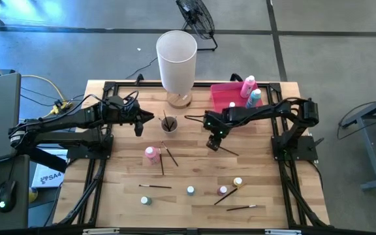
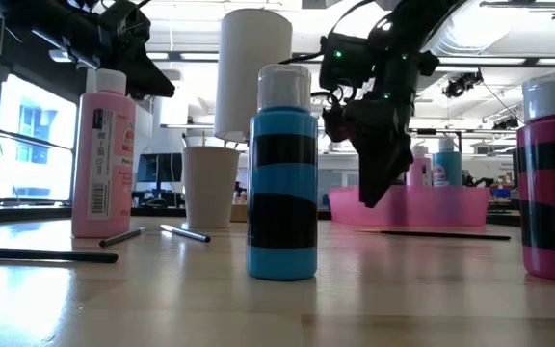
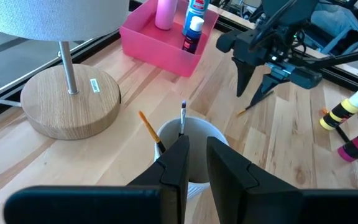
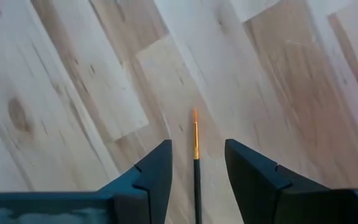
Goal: Pick & Place Paint Supplies
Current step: Put the golden paint brush into the white cup
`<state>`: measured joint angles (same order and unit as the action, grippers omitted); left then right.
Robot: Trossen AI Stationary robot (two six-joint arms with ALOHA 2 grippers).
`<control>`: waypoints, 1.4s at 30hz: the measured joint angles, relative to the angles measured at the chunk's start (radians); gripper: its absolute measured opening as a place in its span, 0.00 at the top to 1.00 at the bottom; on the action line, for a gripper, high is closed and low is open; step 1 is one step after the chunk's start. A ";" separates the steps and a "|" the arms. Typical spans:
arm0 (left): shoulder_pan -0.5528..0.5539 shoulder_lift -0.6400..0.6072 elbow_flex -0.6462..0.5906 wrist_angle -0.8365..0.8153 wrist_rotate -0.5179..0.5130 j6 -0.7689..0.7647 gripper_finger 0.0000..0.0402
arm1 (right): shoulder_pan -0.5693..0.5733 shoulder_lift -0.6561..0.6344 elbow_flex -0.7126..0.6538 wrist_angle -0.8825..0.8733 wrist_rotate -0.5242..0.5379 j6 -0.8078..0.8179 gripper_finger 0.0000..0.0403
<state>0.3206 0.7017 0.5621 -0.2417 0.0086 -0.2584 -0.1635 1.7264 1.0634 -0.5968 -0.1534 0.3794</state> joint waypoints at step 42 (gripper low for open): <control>0.000 0.000 0.000 0.000 0.001 0.026 0.87 | 0.052 0.195 0.246 -0.203 0.151 0.098 0.70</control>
<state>0.3202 0.7019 0.5621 -0.2417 0.0093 -0.2321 -0.1112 1.9209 1.3094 -0.7995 -0.0025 0.4771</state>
